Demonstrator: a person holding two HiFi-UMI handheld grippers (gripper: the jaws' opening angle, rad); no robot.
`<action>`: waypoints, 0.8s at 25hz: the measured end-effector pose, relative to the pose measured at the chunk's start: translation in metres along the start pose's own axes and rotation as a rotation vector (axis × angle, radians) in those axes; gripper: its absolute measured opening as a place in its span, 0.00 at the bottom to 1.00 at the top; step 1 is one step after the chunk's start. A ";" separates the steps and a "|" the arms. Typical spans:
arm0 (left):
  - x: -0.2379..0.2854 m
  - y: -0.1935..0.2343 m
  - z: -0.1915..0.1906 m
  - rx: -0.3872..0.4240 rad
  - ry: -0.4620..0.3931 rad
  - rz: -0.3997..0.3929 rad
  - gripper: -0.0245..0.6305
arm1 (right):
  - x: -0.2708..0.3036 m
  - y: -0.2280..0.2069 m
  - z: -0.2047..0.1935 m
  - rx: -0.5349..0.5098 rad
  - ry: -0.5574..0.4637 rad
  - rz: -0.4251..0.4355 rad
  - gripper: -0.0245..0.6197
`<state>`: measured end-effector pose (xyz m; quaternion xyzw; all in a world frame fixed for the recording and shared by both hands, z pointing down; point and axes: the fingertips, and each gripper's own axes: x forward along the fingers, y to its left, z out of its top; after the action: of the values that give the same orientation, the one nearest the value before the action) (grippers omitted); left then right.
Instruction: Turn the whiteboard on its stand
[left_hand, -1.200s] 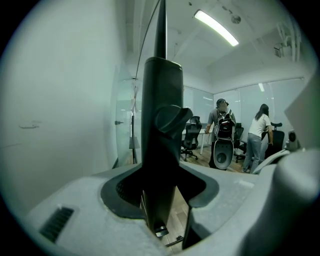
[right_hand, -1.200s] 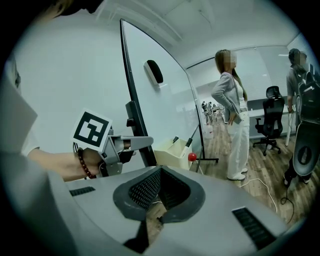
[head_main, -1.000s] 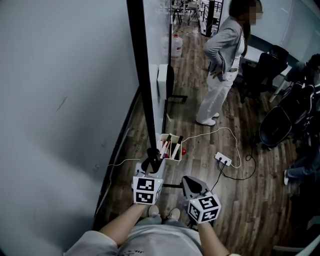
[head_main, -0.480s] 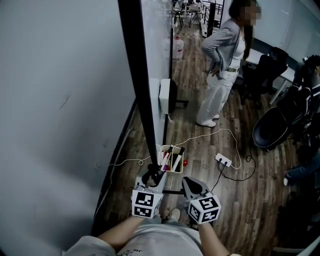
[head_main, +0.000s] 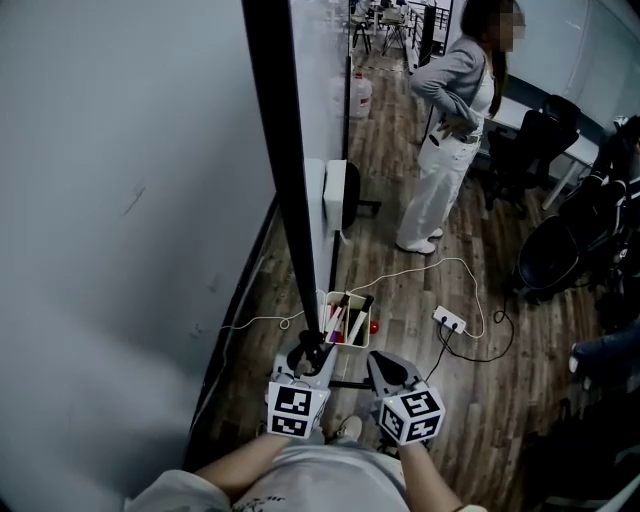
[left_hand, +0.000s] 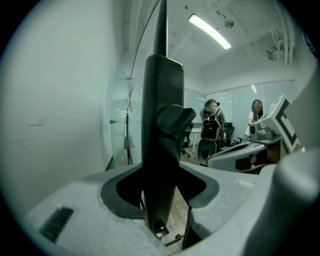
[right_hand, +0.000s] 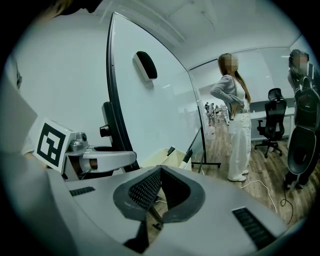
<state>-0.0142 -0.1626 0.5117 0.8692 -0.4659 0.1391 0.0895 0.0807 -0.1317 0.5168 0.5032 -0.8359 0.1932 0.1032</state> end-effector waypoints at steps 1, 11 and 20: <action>0.000 0.000 0.000 0.004 0.003 -0.002 0.33 | 0.000 0.000 0.000 -0.001 0.000 0.001 0.05; -0.002 -0.001 -0.003 -0.016 0.021 -0.026 0.33 | 0.004 0.005 0.002 -0.015 0.003 0.019 0.05; -0.011 -0.001 -0.006 -0.028 0.036 -0.027 0.34 | 0.006 0.009 0.001 -0.017 0.001 0.028 0.05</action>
<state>-0.0199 -0.1519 0.5137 0.8714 -0.4543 0.1472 0.1119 0.0702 -0.1328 0.5163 0.4905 -0.8444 0.1879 0.1052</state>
